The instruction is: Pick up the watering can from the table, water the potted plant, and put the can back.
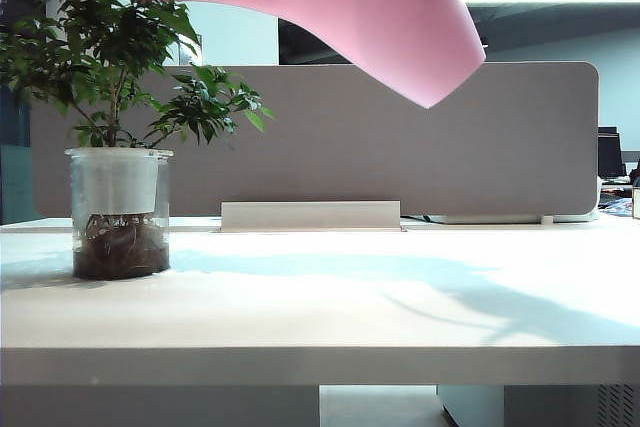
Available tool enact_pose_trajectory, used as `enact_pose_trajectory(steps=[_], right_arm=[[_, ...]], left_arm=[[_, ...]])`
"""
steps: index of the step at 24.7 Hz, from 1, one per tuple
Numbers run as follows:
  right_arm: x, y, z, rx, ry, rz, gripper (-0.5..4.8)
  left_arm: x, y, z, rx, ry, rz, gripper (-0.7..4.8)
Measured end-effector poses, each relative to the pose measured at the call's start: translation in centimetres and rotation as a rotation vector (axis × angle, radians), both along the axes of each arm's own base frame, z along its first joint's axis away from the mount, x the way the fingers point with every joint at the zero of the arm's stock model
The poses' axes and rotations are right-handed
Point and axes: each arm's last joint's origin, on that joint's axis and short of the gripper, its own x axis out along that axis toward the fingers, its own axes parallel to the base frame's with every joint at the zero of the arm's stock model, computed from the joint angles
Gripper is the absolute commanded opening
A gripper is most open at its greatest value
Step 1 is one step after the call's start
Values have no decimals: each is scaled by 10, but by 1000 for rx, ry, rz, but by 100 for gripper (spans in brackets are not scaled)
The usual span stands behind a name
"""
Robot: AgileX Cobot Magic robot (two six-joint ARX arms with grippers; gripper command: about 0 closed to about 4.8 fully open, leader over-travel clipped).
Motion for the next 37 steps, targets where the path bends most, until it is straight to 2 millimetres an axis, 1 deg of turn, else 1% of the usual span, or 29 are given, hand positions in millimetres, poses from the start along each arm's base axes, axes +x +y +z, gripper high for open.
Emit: enact_pose_trajectory(steps=[2,3,5,13,18,22,23,24,28,31,32,33,37], right_arm=[[5,9,2,-51,2,-11,-7],[10,17,3,-103,14,-15,-7],[13,26,4,-177,12,-33,-7],[15,29,5,-247,-2,-52,-7],[14,30,5,-234,3,-45,-7],[15,30,1,-111,66,-59,-7],[15,29,-3,-39,110,-66,-7],[16,28,-14,30,154,-81,-7],[15,27,-43,141,256,-96,-7],[8,24,-69,250,320,-96,-7],[6,22,-78,285,329,-94,-7],[1,20,-94,354,340,-91,-7],[-11,13,-129,497,301,-67,-6]], left_arm=[[0,0,0,0,0,0,-5],[0,0,0,0,0,1,-5],[0,0,0,0,0,0,-5],[-2,1,1,-3,-11,0,-5],[-2,1,1,-3,-11,0,-5],[-2,1,1,-3,-11,0,-5],[-2,1,1,-3,-11,0,-5],[-2,1,1,-3,-11,0,-5],[-2,1,1,-3,-11,0,-5],[-3,1,2,-3,-13,0,-5],[-4,1,2,-4,-16,0,-5],[-6,2,3,-7,-25,0,-5],[-10,3,5,-12,-44,0,-5]])
